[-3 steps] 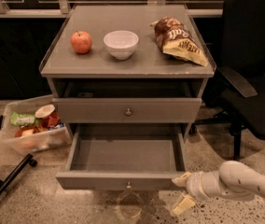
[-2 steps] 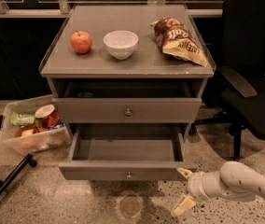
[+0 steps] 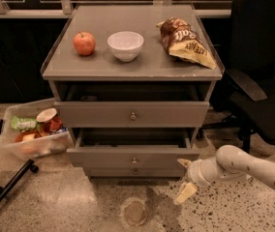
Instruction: Close middle drawer
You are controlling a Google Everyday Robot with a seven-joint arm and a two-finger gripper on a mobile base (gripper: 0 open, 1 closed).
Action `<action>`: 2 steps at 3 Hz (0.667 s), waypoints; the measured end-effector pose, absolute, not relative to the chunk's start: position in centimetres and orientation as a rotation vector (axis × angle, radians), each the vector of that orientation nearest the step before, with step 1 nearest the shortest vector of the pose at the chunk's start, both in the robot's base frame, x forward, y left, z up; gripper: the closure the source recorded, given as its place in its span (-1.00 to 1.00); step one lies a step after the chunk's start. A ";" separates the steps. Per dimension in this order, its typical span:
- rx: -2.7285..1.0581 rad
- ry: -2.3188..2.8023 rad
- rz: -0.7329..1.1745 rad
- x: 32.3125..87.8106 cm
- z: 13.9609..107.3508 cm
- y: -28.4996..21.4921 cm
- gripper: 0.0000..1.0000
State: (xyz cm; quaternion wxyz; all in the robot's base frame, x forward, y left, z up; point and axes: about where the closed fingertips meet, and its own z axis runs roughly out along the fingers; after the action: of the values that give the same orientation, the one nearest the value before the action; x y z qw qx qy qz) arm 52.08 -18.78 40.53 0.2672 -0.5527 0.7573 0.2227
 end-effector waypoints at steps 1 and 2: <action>-1.435 2.043 0.585 53.7 39.3 -19.1 -1.00; -1.386 2.040 0.569 56.3 37.7 -19.2 -1.00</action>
Offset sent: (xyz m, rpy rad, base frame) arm 0.0888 -0.0134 -0.0451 0.0522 -0.0839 -0.1391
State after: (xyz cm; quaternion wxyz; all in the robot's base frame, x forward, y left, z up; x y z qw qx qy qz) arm 56.28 -19.22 37.71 0.3007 -0.5222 0.7687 0.2144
